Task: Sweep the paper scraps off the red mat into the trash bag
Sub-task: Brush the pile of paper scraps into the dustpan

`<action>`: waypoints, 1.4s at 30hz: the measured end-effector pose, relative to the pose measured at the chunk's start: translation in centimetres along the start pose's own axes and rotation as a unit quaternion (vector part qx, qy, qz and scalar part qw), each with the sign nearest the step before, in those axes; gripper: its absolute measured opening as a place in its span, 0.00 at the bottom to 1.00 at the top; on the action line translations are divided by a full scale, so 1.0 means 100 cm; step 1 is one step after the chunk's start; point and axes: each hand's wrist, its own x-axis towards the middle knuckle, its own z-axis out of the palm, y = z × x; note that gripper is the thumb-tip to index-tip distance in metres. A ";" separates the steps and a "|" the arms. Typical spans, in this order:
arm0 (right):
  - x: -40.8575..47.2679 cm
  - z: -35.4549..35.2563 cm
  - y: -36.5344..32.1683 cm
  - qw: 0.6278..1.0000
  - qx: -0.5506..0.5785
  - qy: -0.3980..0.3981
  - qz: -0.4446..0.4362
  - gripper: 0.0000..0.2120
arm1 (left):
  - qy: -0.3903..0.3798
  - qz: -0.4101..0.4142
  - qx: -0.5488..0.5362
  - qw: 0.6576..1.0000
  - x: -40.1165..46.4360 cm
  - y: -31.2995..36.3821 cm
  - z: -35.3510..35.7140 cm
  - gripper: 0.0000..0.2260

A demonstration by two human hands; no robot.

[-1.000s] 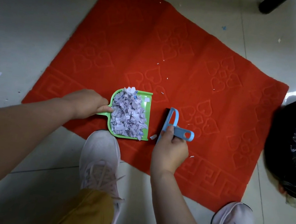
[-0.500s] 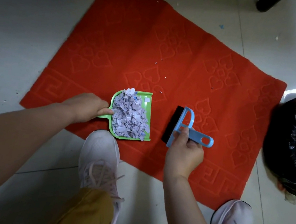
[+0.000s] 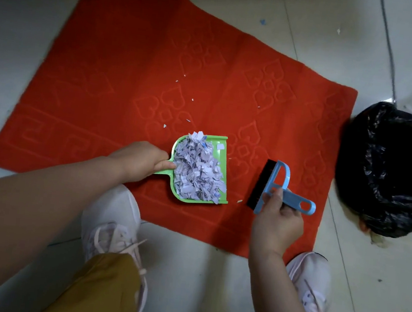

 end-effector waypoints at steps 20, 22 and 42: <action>0.018 -0.010 0.019 1.000 0.017 -0.001 -0.019 0.19 | -0.045 -0.044 0.083 0.995 0.012 0.036 0.024 0.22; 0.016 -0.009 0.020 0.999 -0.022 -0.008 -0.036 0.23 | -0.042 -0.040 0.083 0.995 0.012 0.036 0.025 0.21; 0.014 0.078 -0.081 0.978 0.111 -0.137 -0.111 0.16 | 0.081 -0.089 -0.070 0.990 -0.031 -0.025 0.000 0.20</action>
